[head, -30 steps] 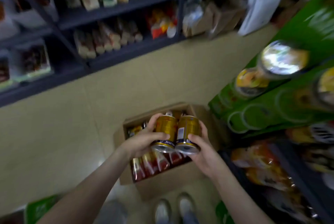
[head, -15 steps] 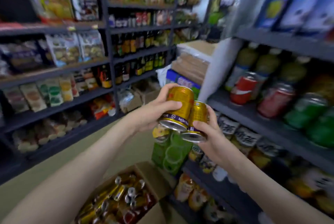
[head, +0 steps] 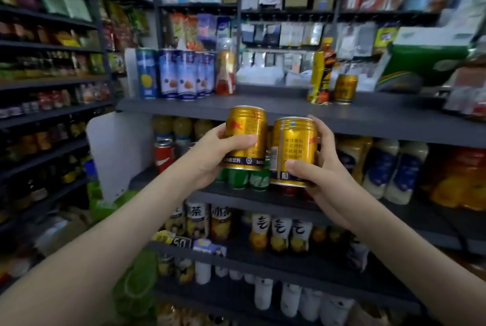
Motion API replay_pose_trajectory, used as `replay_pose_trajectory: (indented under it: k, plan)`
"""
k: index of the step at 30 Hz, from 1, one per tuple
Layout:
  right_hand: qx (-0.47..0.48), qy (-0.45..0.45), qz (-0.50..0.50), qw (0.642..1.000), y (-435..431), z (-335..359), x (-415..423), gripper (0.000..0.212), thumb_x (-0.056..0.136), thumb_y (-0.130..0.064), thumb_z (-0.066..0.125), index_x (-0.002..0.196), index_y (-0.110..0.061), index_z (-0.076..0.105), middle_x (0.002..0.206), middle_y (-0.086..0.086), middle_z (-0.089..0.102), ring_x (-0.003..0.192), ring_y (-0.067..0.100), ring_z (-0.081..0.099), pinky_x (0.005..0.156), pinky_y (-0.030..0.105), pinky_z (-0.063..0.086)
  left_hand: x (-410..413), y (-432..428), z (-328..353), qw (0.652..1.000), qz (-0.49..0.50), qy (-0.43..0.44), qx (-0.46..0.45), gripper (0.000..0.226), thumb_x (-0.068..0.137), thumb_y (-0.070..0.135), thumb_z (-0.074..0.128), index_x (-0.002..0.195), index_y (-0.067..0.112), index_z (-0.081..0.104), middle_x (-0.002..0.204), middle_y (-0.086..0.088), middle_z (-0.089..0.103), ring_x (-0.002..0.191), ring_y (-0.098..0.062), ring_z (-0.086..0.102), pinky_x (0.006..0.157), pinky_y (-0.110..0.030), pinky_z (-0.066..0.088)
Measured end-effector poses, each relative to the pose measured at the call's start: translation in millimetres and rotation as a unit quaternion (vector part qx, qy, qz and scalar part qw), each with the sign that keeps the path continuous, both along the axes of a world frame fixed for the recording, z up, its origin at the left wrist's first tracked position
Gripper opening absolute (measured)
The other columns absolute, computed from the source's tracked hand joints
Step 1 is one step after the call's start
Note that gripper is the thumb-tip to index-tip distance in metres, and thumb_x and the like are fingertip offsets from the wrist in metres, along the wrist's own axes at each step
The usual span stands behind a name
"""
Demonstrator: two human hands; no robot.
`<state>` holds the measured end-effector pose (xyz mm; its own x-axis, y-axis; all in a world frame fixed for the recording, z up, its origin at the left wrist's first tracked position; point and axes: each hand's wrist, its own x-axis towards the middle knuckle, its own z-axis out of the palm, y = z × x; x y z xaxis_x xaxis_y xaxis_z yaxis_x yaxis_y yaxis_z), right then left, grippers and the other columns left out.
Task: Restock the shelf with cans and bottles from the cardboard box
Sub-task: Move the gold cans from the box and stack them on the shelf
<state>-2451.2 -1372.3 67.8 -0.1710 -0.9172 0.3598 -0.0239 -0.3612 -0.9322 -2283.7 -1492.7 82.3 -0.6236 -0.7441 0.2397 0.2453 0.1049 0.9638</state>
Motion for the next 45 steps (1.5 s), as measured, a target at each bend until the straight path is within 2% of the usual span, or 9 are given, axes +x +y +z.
replay_pose_trajectory:
  k: [7, 13, 17, 20, 24, 27, 32, 38, 45]
  plan:
    - [-0.025, 0.021, -0.109, 0.993, 38.9, 42.8, -79.4, 0.088, 0.072, -0.013, 0.076, 0.129, -0.051, 0.021, 0.122, -0.01, 0.054, 0.105, 0.011, 0.061, 0.089, 0.032, 0.05, -86.6, 22.7, 61.9, 0.997, -0.013, 0.03, -0.073, 0.059, 0.059, 0.009, 0.081, 0.112, 0.02, 0.057, 0.094, 0.002, 0.071, 0.085, -0.015, 0.069, 0.067, -0.027, 0.057]
    - [-0.003, 0.074, -0.186, 0.98, 19.4, 67.4, -150.5, 0.081, 0.072, -0.015, 0.08, 0.135, -0.032, 0.034, 0.12, -0.003, 0.059, 0.108, 0.017, 0.061, 0.097, 0.04, 0.049, -128.6, -2.6, 96.4, 0.991, -0.007, 0.033, -0.132, 0.064, 0.059, 0.019, 0.075, 0.119, 0.023, 0.054, 0.108, 0.003, 0.068, 0.098, -0.014, 0.066, 0.078, -0.027, 0.05]
    - [0.019, 0.106, -0.236, 0.966, -21.0, 89.2, -201.5, 0.082, 0.071, -0.01, 0.081, 0.132, -0.026, 0.03, 0.118, 0.003, 0.055, 0.103, 0.02, 0.061, 0.088, 0.036, 0.052, -148.5, -44.0, 102.5, 0.984, 0.009, -0.007, -0.176, 0.081, 0.045, 0.024, 0.09, 0.118, 0.031, 0.055, 0.107, 0.008, 0.069, 0.098, -0.009, 0.064, 0.078, -0.026, 0.047]
    - [0.055, 0.133, -0.252, 0.957, -61.0, 103.2, -237.2, 0.086, 0.071, -0.006, 0.081, 0.135, -0.021, 0.025, 0.108, 0.001, 0.052, 0.093, 0.016, 0.058, 0.071, 0.028, 0.052, -161.4, -75.7, 106.9, 0.982, 0.014, -0.04, -0.183, 0.084, 0.038, 0.037, 0.089, 0.116, 0.034, 0.056, 0.105, 0.01, 0.069, 0.096, -0.007, 0.064, 0.078, -0.025, 0.047]
    - [0.091, 0.184, -0.28, 0.938, -111.1, 107.5, -278.1, 0.094, 0.071, -0.003, 0.081, 0.138, -0.021, 0.017, 0.106, 0.002, 0.047, 0.086, 0.011, 0.055, 0.058, 0.02, 0.047, -184.9, -106.1, 111.3, 0.985, 0.027, -0.048, -0.161, 0.064, 0.059, 0.024, 0.081, 0.117, 0.028, 0.054, 0.105, 0.009, 0.065, 0.094, -0.007, 0.06, 0.073, -0.023, 0.045]
    - [0.12, 0.225, -0.278, 0.926, -142.3, 105.9, -306.6, 0.098, 0.07, -0.003, 0.082, 0.138, -0.026, 0.015, 0.116, 0.008, 0.045, 0.092, 0.017, 0.056, 0.065, 0.024, 0.05, -200.5, -124.9, 113.1, 0.987, 0.037, -0.046, -0.149, 0.049, 0.067, 0.018, 0.08, 0.109, 0.029, 0.057, 0.102, 0.009, 0.066, 0.09, -0.005, 0.061, 0.068, -0.02, 0.044]
    - [0.193, 0.287, -0.273, 0.898, -168.0, 102.2, -348.2, 0.078, 0.074, -0.015, 0.081, 0.126, -0.027, 0.024, 0.117, 0.009, 0.051, 0.103, 0.024, 0.057, 0.079, 0.033, 0.051, -215.1, -144.3, 109.7, 0.984, 0.046, -0.062, -0.159, 0.054, 0.055, 0.028, 0.081, 0.103, 0.035, 0.057, 0.103, 0.009, 0.066, 0.094, -0.007, 0.06, 0.069, -0.022, 0.045]
    - [0.199, 0.345, -0.306, 0.865, -186.7, 107.0, -378.5, 0.078, 0.075, -0.014, 0.08, 0.133, -0.027, 0.031, 0.131, 0.009, 0.035, 0.115, 0.027, 0.043, 0.091, 0.038, 0.048, -236.7, -147.4, 110.1, 0.981, 0.058, -0.087, -0.165, 0.053, 0.065, 0.022, 0.081, 0.112, 0.028, 0.057, 0.104, 0.009, 0.066, 0.092, -0.005, 0.061, 0.068, -0.02, 0.044]
    - [0.241, 0.354, -0.223, 0.876, -208.6, 115.7, -410.1, 0.091, 0.085, -0.003, 0.068, 0.15, -0.027, 0.009, 0.143, 0.012, 0.035, 0.111, 0.021, 0.042, 0.078, 0.029, 0.046, -260.1, -141.8, 109.7, 0.977, 0.078, -0.105, -0.167, 0.073, 0.053, 0.027, 0.083, 0.121, 0.023, 0.056, 0.113, 0.003, 0.066, 0.104, -0.015, 0.062, 0.08, -0.027, 0.05]
